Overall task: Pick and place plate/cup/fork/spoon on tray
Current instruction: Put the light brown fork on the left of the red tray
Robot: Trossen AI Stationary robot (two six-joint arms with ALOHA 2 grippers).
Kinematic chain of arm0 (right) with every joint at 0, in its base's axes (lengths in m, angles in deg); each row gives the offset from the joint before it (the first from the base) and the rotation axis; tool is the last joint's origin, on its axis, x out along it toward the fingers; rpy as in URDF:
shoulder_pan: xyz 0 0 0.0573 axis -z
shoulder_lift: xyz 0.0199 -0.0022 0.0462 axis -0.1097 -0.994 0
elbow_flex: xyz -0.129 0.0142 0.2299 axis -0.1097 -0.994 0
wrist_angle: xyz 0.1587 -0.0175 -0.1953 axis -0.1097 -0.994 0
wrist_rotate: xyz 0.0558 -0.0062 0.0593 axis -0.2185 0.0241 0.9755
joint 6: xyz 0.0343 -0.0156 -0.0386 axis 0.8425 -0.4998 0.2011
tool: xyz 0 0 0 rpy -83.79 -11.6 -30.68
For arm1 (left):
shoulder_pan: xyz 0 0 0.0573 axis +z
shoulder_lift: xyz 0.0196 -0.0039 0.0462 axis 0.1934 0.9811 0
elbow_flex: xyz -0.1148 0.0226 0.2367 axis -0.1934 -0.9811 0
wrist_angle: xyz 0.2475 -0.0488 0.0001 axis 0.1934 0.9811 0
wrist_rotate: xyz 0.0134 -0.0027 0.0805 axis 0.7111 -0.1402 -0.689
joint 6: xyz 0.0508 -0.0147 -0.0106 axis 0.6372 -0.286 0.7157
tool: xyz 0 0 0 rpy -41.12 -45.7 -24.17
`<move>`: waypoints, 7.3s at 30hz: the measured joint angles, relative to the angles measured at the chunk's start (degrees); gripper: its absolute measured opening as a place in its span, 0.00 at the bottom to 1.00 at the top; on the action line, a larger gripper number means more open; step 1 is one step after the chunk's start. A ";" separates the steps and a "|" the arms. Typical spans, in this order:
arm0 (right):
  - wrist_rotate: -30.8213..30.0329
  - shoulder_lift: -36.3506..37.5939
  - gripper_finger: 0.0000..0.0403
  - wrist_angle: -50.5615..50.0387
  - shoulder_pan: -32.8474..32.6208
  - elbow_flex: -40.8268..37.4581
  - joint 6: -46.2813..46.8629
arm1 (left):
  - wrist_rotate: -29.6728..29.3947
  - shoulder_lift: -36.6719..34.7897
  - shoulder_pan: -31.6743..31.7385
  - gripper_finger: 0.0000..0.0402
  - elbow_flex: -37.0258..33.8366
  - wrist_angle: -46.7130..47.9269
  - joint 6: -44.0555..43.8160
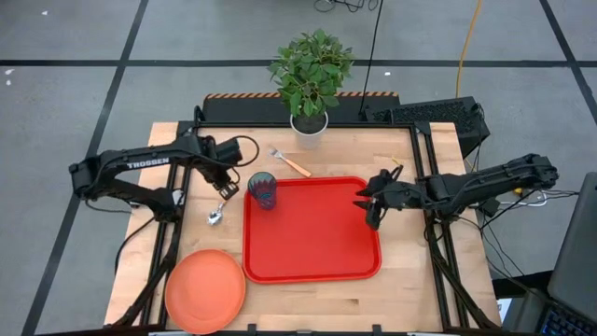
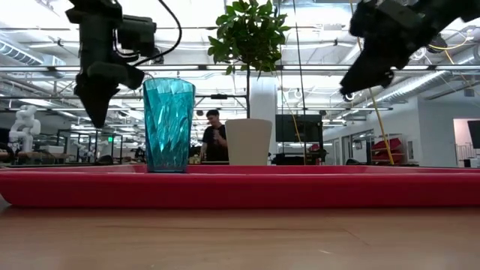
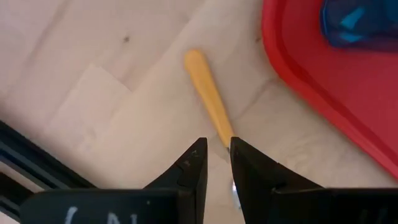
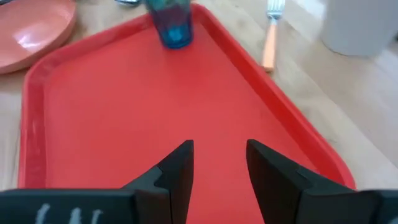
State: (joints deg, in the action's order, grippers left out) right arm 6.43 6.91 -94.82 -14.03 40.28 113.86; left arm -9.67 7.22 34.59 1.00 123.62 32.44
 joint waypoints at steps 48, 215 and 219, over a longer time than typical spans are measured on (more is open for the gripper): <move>20.73 -36.51 0.35 -16.68 24.25 37.77 -23.16 | -1.49 -0.15 0.04 0.18 -7.63 -16.94 5.72; 4.65 -33.04 0.15 -39.78 -7.70 29.70 63.25 | -17.84 -11.85 -0.11 0.18 -7.58 -40.42 34.06; 2.13 -33.62 0.15 -40.31 -13.75 29.75 74.45 | -11.60 -13.50 -0.11 0.18 -7.58 -41.68 35.71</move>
State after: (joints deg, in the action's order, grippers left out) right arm 8.56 -26.71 -135.13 -27.78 70.03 188.31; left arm -21.27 -6.28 34.48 -6.58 81.94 68.15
